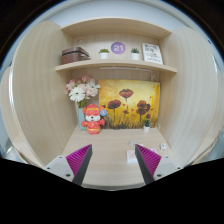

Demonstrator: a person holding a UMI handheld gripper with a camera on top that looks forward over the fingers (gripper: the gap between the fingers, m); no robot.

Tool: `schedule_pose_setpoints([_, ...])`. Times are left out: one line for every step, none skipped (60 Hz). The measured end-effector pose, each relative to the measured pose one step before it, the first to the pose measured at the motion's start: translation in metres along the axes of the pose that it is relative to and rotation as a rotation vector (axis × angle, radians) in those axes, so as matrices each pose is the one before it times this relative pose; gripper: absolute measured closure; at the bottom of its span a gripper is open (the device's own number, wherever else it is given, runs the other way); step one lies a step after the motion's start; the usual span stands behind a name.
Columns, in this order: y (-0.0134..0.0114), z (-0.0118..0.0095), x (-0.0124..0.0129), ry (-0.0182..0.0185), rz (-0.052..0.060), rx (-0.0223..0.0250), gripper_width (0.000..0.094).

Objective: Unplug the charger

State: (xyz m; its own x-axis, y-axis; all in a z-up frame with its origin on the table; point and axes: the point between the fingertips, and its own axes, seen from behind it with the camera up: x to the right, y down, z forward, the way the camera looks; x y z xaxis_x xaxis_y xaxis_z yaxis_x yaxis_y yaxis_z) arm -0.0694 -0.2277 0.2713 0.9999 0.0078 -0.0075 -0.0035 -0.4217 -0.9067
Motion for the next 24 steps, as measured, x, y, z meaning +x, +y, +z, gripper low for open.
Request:
schedule_pose_setpoints([-0.00015, -0.00142, -0.00066, -0.00024, 0.0005, 0.00054, 0.0068])
schedule_pose_setpoints([-0.00028, -0.00128, -0.00052, -0.00071, 0.0004, 0.00148, 0.0068])
schedule_pose_setpoints([0.00002, -0.00132, -0.00061, -0.00181, 0.0015, 0.00111, 0.0068])
schedule_pose_setpoints([-0.00037, -0.00109, -0.00031, -0.00229, 0.0023, 0.00018, 0.0069])
schedule_pose_setpoints([0.0003, -0.00137, -0.00042, -0.00106, 0.0023, -0.0002, 0.007])
schedule_pose_setpoints([0.00089, -0.00113, -0.00026, 0.00003, 0.0016, -0.00121, 0.0071])
schedule_pose_setpoints([0.001, -0.00081, -0.00008, 0.00051, 0.0012, -0.0015, 0.007])
schedule_pose_setpoints([0.00097, -0.00103, -0.00009, 0.00036, 0.001, -0.00176, 0.007])
schedule_pose_setpoints([0.00083, -0.00035, -0.00097, 0.00056, 0.0017, 0.00007, 0.007])
schedule_pose_setpoints([0.00058, -0.00109, -0.00031, -0.00067, 0.0013, -0.00166, 0.007])
schedule_pose_setpoints([0.00044, -0.00047, -0.00033, -0.00024, 0.0005, -0.00086, 0.007])
schedule_pose_setpoints([-0.00009, -0.00129, -0.00001, -0.00143, -0.0009, 0.00011, 0.007])
schedule_pose_setpoints([0.00065, -0.00019, 0.00034, -0.00093, -0.0015, 0.00031, 0.0069])
schedule_pose_setpoints([0.00048, -0.00071, -0.00027, -0.00119, -0.0003, -0.00144, 0.0069])
schedule_pose_setpoints([0.00058, -0.00071, -0.00004, -0.00124, -0.0001, -0.00179, 0.0067])
schedule_pose_setpoints([0.00041, -0.00069, 0.0, -0.00116, 0.0005, -0.00151, 0.0067])
schedule_pose_setpoints([0.00027, -0.0007, -0.00013, -0.0012, 0.001, -0.00079, 0.0067])
schedule_pose_setpoints([0.00019, -0.00073, -0.00018, -0.00134, 0.0001, -0.00017, 0.0067])
schedule_pose_setpoints([0.00036, -0.00045, -0.00002, -0.00089, -0.0007, -0.00009, 0.0068])
schedule_pose_setpoints([0.00055, -0.00046, 0.00013, -0.00058, -0.0002, -0.0002, 0.0067])
schedule_pose_setpoints([0.00055, -0.00047, 0.00012, -0.00016, 0.001, -0.00112, 0.0067])
schedule_pose_setpoints([0.00111, -0.00082, -0.0001, 0.00003, 0.0012, 0.00007, 0.0068])
schedule_pose_setpoints([0.00019, -0.00072, 0.00009, -0.00031, 0.0009, -0.0007, 0.0069])
schedule_pose_setpoints([0.00022, -0.00068, 0.00031, -0.00052, 0.0004, -0.00005, 0.0069])
